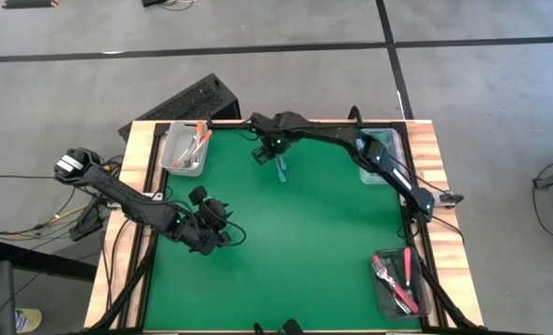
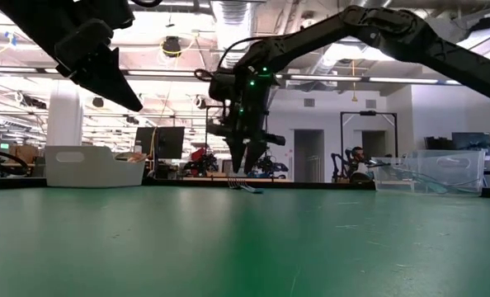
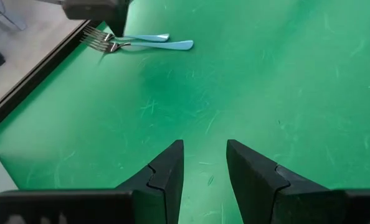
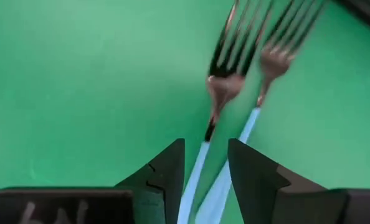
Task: Sort silverware by color (type)
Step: Put the blue fork into the transparent bin
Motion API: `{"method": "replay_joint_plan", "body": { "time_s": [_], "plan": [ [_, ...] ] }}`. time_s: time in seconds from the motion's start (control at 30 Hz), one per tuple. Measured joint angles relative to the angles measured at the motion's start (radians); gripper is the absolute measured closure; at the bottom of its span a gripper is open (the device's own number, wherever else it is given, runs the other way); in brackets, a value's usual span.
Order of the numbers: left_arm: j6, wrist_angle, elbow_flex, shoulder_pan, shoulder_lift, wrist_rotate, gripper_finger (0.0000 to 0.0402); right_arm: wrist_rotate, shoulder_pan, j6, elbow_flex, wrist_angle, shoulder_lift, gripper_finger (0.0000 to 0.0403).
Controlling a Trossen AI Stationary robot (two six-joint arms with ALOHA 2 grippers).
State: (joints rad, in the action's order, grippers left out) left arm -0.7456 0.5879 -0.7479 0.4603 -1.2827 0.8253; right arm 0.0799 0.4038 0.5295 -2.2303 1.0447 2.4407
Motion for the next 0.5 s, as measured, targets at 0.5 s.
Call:
{"method": "replay_joint_plan", "body": {
  "time_s": [0.5],
  "plan": [
    [-0.066, 0.070, 0.000, 0.005, 0.000, 0.003, 0.0292, 0.053, 0.053, -0.320, 0.000, 0.139, 0.003, 0.0257]
  ]
}}
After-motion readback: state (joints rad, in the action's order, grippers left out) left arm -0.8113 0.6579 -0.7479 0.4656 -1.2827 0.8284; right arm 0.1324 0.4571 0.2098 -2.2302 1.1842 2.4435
